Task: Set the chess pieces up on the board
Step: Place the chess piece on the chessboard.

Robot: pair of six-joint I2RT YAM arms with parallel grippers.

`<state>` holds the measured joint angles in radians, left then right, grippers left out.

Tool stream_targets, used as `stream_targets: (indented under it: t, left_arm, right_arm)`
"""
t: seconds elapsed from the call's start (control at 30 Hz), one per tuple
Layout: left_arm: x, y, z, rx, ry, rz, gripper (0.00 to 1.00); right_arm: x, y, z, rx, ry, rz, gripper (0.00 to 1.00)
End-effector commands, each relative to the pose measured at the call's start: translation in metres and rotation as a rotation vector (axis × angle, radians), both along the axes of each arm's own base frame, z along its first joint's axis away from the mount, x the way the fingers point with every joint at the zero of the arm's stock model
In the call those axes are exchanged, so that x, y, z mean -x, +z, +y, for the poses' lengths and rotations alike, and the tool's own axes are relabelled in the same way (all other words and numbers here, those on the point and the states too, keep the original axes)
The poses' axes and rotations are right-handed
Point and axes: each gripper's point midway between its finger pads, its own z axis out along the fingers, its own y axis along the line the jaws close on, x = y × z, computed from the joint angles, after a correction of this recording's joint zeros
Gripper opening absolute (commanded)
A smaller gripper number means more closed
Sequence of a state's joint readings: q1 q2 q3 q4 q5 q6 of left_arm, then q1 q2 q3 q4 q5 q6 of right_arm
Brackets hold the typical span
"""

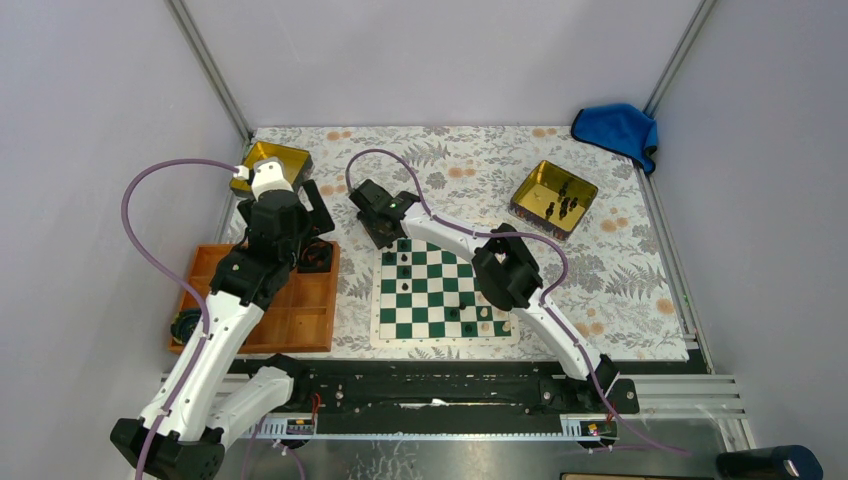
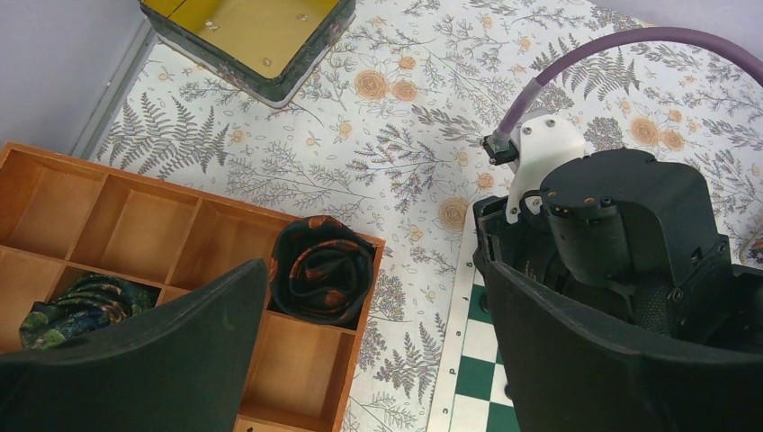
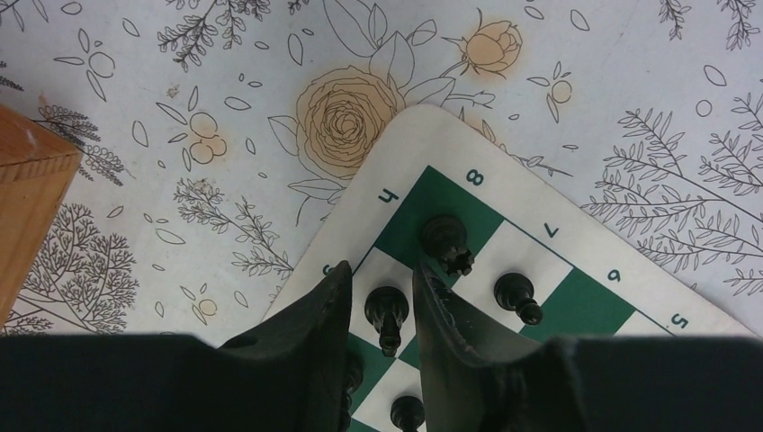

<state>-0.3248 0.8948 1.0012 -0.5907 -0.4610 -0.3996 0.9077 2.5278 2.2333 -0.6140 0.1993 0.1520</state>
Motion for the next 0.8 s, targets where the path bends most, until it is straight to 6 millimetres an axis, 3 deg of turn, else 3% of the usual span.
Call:
stream_targets:
  t: [0.0,0.77]
  left_arm:
    - [-0.003,0.003,0.001,-0.013,0.002,-0.024,0.99]
    - [-0.005,0.014,-0.001,0.000,-0.003,-0.048,0.99]
  right_arm:
    - [-0.007,0.010,0.006,-0.036,0.021,-0.024,0.38]
    - [-0.012,0.084,-0.002,-0.092,0.024,-0.159,0.37]
